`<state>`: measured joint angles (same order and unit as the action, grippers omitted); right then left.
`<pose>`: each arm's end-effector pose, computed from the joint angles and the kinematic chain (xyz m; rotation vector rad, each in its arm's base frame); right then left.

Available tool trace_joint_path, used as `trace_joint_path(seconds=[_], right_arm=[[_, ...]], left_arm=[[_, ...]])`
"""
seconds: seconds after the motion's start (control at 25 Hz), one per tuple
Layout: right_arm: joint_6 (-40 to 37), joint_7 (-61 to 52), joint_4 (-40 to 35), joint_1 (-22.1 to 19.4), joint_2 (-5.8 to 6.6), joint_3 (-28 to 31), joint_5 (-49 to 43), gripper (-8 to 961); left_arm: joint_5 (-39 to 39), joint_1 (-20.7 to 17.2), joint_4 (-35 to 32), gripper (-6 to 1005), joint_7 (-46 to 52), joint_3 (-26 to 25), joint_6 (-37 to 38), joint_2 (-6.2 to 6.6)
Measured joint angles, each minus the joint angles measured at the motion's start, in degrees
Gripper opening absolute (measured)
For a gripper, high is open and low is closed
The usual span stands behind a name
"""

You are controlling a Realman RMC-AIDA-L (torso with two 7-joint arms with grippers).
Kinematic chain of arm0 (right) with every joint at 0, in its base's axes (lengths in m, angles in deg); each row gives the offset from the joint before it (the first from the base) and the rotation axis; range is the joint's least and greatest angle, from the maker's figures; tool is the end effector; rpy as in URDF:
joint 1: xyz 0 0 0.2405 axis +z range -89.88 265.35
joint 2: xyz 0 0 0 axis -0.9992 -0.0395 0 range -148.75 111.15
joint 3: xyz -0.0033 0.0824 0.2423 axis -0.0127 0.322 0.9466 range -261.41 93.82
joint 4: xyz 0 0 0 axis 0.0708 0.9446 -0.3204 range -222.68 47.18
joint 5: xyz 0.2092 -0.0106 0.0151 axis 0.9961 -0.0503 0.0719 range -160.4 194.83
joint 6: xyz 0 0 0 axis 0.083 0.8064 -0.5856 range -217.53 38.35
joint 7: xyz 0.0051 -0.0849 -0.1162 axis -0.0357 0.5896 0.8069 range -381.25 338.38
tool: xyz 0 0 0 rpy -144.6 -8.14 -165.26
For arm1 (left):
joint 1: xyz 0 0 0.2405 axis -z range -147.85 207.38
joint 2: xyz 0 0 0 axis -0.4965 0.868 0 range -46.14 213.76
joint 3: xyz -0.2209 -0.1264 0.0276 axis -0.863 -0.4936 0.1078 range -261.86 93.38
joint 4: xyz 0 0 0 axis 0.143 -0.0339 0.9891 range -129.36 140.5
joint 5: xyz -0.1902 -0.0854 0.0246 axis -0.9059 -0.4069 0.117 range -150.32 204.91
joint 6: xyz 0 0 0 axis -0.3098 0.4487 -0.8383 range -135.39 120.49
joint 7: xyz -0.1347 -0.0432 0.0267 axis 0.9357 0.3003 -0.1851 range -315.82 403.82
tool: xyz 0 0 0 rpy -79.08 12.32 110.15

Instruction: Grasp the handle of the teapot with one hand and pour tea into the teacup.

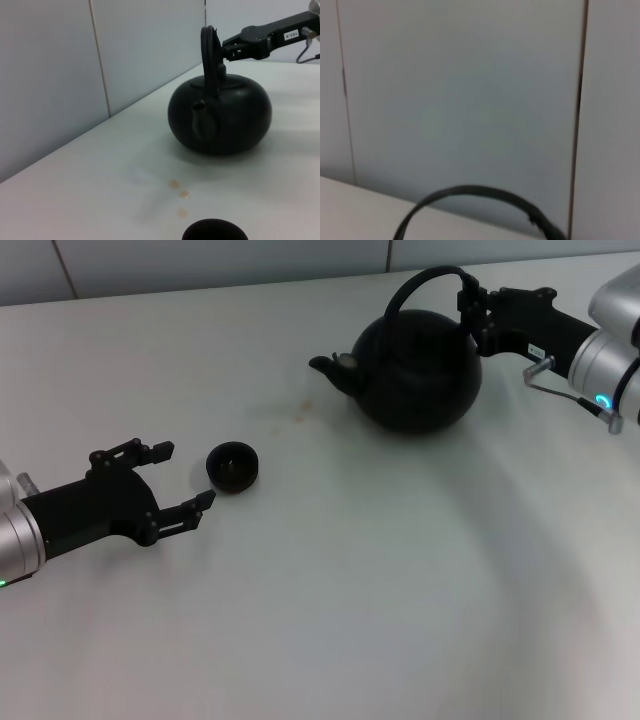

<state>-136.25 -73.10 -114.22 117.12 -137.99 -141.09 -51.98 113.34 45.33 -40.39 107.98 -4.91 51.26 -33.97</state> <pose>0.3002 0.3947 -0.0024 -2.0440 0.5926 0.5373 -0.2834 0.3173 -0.0404 -2.5676 -0.3183 -0.4041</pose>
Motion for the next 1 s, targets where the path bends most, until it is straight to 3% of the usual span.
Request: trace_joint_path(seconds=[0.32,0.48,0.76,0.84,0.88,0.92,1.0], right_arm=[[-3.6,0.0,-0.6,-2.0,0.01,0.4,-0.1,104],[-7.7,0.1,-1.1,-3.6,-0.06,2.6,1.4,294],[-12.5,1.2,-2.0,-7.8,-0.02,3.0,6.0,528],[-16.7,0.7,-2.1,-9.8,0.01,3.0,6.3,606],[-22.5,0.8,-1.8,-12.0,0.09,2.7,6.0,645],[-22.5,0.8,-1.8,-12.0,0.09,2.7,6.0,684],[-32.1,3.2,-1.6,-14.4,0.15,1.8,1.8,741]], left_arm=[[0.0,0.0,-0.1,792,0.0,0.1,0.0,0.0],[0.0,0.0,-0.2,791,0.1,0.1,0.0,0.0],[0.0,-0.1,-0.3,791,0.2,0.2,0.1,0.01],[0.0,-0.4,-0.5,791,0.3,0.0,0.1,0.07],[0.0,-0.8,-0.9,791,0.3,-0.1,0.1,0.08],[0.0,-0.8,-0.9,791,0.3,-0.1,0.1,0.08],[0.0,-1.8,-1.6,791,0.3,-0.2,0.3,0.15]])
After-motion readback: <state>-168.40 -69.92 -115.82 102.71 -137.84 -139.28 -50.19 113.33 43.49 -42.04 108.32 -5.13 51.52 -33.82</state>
